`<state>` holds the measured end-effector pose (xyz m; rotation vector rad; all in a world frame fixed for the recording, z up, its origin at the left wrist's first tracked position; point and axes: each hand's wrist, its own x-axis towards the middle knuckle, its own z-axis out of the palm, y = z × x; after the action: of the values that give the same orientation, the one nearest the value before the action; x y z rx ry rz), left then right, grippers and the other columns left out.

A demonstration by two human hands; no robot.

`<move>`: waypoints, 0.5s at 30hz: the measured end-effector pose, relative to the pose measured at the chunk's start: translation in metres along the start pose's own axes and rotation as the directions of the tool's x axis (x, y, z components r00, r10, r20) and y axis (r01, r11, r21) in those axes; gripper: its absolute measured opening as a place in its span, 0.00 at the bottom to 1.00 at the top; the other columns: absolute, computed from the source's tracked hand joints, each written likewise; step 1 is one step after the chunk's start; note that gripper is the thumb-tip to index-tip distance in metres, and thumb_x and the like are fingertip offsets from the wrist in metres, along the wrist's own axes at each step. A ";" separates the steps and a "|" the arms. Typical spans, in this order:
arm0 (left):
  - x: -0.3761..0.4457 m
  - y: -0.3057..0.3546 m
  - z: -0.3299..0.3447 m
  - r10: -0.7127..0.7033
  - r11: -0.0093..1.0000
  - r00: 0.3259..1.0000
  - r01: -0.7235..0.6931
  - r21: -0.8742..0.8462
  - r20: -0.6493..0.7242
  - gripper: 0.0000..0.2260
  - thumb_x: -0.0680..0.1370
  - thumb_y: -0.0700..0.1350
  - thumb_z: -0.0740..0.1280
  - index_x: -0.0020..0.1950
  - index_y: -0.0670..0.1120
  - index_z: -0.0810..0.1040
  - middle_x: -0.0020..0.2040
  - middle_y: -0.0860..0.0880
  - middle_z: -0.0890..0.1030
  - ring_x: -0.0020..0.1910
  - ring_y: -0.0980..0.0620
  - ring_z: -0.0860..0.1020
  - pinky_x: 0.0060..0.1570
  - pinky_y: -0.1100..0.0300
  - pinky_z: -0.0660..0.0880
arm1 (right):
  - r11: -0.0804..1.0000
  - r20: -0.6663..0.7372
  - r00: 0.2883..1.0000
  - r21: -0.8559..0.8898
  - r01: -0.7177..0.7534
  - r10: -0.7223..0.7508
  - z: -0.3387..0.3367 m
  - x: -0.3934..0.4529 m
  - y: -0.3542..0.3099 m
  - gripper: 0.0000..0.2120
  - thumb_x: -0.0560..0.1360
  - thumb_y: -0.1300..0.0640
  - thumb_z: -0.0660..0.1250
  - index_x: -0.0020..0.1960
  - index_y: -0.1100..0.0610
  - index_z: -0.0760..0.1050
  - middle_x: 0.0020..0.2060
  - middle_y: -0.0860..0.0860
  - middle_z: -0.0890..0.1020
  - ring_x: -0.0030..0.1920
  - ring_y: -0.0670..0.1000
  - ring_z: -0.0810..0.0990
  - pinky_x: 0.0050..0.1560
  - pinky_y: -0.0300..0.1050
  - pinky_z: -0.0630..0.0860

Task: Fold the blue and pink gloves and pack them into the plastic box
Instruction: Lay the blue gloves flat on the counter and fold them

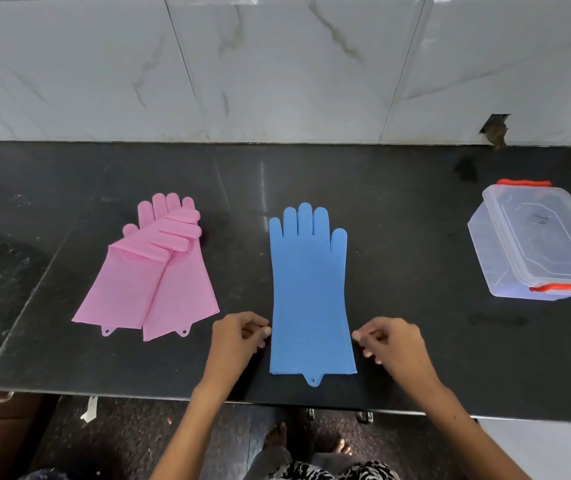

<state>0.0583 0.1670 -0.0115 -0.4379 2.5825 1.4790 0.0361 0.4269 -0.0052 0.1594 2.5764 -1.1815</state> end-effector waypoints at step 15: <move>0.055 0.005 -0.027 0.608 0.412 0.613 -0.786 0.461 0.504 0.12 0.73 0.46 0.72 0.55 0.46 0.83 0.64 0.46 0.77 0.65 0.47 0.73 0.59 0.52 0.76 | 0.685 0.246 0.803 -0.424 0.592 -0.542 -0.018 0.059 -0.008 0.20 0.73 0.61 0.70 0.62 0.47 0.76 0.58 0.46 0.78 0.53 0.45 0.78 0.54 0.41 0.77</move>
<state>0.0052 0.1365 -0.0078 1.0170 2.9079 0.4996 -0.0257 0.4339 -0.0071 -0.8573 2.8111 -0.6130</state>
